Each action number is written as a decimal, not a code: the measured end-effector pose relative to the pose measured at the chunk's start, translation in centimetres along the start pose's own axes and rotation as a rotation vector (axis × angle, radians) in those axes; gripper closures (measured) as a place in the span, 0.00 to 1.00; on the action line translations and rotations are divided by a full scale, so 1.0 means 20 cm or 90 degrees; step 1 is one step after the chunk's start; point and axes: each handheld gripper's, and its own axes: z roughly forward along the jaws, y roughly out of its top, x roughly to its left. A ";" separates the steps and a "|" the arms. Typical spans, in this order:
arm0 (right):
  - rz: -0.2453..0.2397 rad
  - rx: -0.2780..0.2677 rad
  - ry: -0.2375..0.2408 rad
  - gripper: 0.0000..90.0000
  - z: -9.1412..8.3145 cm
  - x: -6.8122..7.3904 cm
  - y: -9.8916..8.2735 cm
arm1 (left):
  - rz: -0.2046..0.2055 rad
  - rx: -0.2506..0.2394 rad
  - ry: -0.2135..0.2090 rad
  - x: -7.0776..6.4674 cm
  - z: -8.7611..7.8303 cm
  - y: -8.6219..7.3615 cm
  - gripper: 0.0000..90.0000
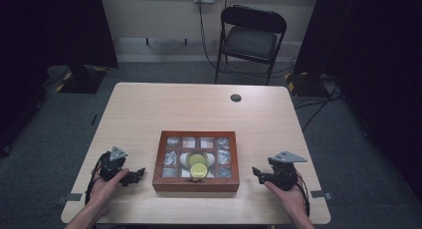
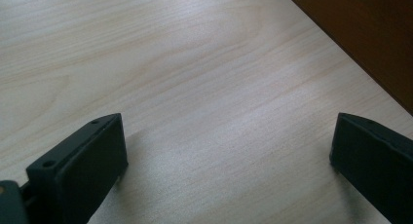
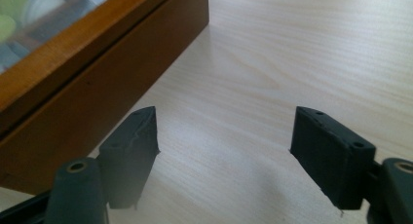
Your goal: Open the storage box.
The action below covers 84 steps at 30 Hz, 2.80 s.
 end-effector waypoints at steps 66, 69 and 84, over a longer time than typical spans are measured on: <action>-0.113 0.011 0.333 0.71 0.07 0.60 0.38 | -0.001 -0.001 -0.001 0.00 0.00 0.00 0.00; -0.131 0.019 0.352 0.76 0.09 0.64 0.40 | -0.001 -0.001 -0.001 0.00 0.00 0.00 0.00; -0.174 0.052 0.364 0.84 0.22 0.74 0.37 | 0.004 0.001 0.002 0.00 0.00 0.00 0.00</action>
